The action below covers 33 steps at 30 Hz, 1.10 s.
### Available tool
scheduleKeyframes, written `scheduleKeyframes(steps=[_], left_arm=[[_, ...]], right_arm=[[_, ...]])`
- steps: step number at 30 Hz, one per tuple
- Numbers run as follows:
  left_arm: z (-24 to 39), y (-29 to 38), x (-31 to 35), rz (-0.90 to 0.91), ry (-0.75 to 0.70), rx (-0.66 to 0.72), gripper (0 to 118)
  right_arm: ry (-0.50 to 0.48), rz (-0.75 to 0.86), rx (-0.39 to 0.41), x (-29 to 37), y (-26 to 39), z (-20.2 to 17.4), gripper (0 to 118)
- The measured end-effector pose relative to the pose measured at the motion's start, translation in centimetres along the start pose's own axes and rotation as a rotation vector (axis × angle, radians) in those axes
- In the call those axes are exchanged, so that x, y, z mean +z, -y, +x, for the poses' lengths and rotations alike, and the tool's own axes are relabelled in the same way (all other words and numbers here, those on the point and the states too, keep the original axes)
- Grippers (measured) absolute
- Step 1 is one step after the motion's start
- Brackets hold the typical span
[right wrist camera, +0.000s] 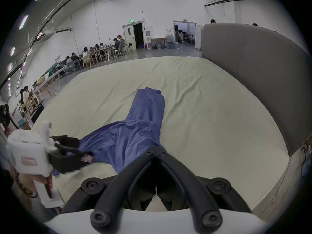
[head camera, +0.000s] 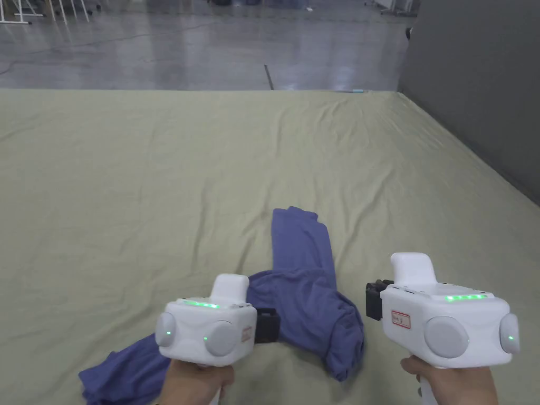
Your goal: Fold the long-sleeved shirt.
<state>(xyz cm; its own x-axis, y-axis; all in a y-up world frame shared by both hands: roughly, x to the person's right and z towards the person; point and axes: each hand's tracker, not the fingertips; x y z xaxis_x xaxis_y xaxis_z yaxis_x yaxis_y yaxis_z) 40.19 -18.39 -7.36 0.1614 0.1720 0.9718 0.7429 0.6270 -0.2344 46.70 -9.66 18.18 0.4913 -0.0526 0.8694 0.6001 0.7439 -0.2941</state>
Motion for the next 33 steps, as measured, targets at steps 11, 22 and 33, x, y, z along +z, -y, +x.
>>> scheduleKeyframes(steps=[11,22,33], left_arm=[[1.5,1.2,-1.1,0.043,0.017,-0.014,5],[0.4,4.5,3.0,0.068,0.047,0.052,5],[-1.0,3.5,3.0,0.049,0.044,0.111,5]], right_arm=[[0.010,-0.030,0.108,-6.3,-6.8,0.2,2],[-0.109,-0.228,0.253,-25.0,-19.4,-4.7,111],[-0.081,-0.384,0.267,-31.1,-15.9,-9.3,23]])
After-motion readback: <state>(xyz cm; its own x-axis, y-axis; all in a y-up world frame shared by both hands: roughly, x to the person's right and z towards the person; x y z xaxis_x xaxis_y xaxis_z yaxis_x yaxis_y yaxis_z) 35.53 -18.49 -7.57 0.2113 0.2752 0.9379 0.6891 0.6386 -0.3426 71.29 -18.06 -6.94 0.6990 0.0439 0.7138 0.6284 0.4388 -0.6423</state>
